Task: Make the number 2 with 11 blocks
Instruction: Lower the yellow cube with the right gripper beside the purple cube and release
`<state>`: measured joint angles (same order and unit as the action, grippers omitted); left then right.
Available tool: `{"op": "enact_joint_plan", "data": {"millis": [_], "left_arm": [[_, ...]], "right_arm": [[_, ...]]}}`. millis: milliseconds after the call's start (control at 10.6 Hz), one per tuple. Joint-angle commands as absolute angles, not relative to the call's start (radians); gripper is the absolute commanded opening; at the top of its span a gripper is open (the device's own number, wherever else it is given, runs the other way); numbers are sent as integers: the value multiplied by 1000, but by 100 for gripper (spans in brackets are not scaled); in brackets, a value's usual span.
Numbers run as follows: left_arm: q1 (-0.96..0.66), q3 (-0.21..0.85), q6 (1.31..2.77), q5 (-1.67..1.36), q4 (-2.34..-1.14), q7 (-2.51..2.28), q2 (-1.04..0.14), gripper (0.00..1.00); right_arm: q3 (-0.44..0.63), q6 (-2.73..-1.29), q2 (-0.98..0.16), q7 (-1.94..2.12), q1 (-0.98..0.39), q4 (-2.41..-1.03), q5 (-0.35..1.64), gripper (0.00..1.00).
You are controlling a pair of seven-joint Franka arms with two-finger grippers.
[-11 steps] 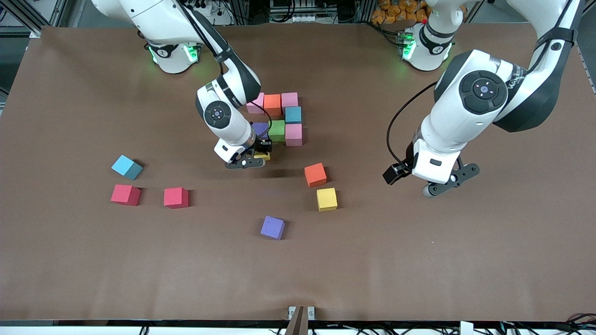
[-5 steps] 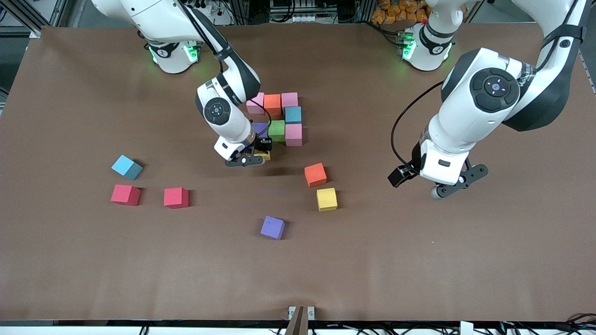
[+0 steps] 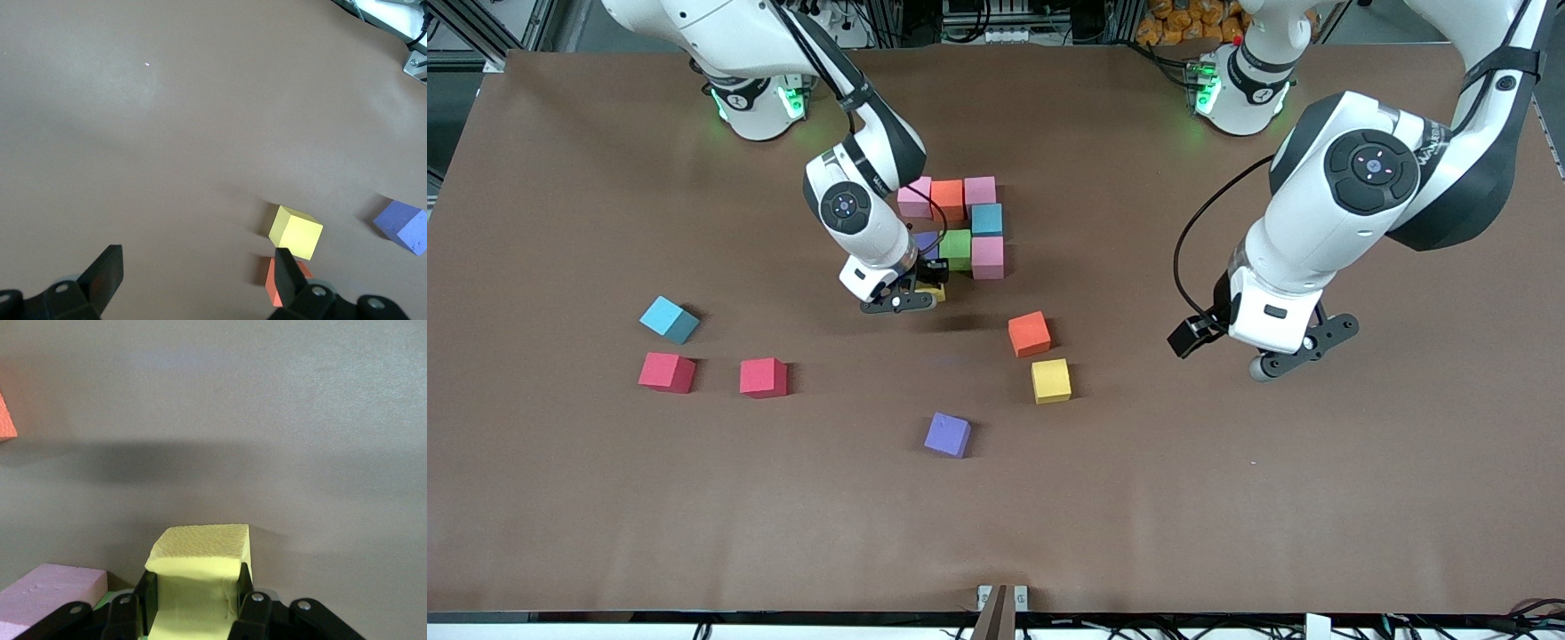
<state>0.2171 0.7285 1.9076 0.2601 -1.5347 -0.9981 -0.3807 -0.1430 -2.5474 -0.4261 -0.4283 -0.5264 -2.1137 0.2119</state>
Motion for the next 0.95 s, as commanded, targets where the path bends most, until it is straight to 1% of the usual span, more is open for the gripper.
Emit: {"op": "enact_joint_plan", "data": {"millis": [0,95,662,851], "left_arm": [[225,735,1887,285,-1529,-980,-370,100],[224,735,1887,285,-1529,-980,-370,100],[225,735,1887,284,-1528,-974,-371,100],[222,735,1890,281,-1526,-962,-380,100]], "right_arm": [[-150,-2554,-413,-448,-532,-2152,213,82],[-150,-2553,-413,-446,-532,-2152,212,100],[-150,-2540,-400,-445,-523,-2143,210,100],[-150,-2536,-390,-443,-499,-2108,210,100]]}}
